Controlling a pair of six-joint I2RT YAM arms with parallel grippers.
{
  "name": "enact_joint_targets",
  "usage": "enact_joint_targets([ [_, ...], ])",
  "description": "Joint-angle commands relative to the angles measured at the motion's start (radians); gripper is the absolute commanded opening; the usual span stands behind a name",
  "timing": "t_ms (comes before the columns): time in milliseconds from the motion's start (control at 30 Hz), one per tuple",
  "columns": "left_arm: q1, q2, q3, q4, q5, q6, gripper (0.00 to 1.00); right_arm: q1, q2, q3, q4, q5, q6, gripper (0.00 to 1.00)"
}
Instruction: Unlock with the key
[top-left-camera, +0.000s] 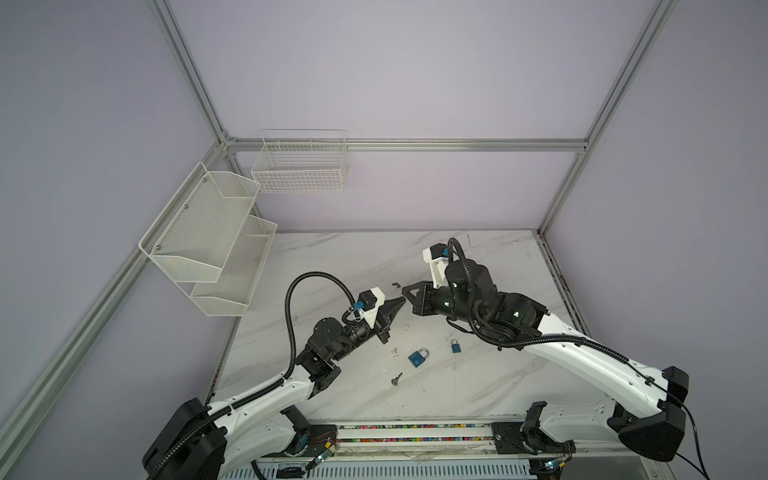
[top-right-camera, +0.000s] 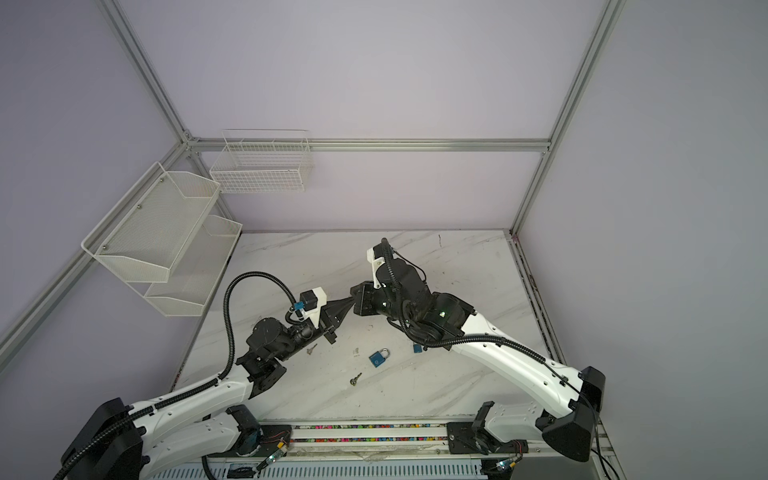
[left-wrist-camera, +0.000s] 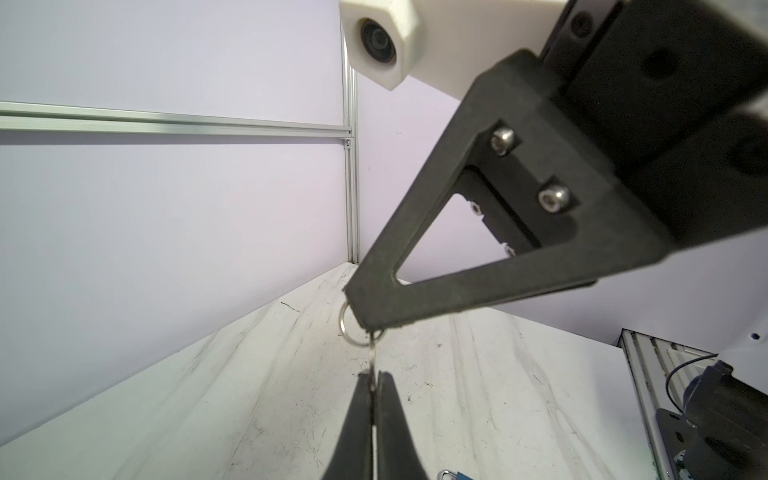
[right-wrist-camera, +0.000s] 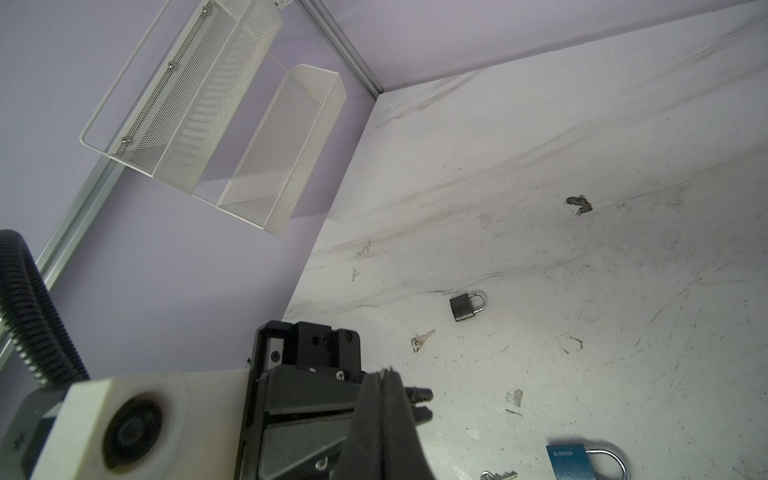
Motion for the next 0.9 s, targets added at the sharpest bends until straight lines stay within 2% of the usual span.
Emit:
enact_joint_targets([
  [0, 0.003, 0.001, 0.072, 0.073, -0.002, 0.007, 0.0, -0.006, -0.023, 0.001, -0.011, 0.004, 0.002, 0.0],
  [200, 0.002, -0.018, 0.07, 0.066, -0.007, 0.016, 0.0, -0.011, -0.031, 0.007, -0.012, 0.006, -0.002, 0.0],
  [367, 0.003, -0.057, 0.096, -0.061, -0.023, -0.005, 0.0, -0.025, -0.044, 0.005, -0.015, -0.001, -0.021, 0.01],
  [433, 0.003, -0.072, 0.119, -0.136, -0.006, -0.019, 0.0, -0.035, -0.05, 0.0, -0.013, -0.019, -0.03, 0.18],
  [567, 0.004, -0.091, 0.175, -0.295, 0.01, -0.035, 0.0, -0.058, -0.069, -0.009, 0.009, -0.085, -0.087, 0.43],
  [633, 0.007, -0.091, 0.198, -0.344, 0.024, -0.043, 0.0, -0.073, -0.081, -0.028, 0.047, -0.152, -0.133, 0.51],
  [867, 0.026, -0.071, 0.285, -0.476, 0.109, -0.053, 0.0, -0.181, -0.098, -0.125, 0.167, -0.479, -0.232, 0.64],
])
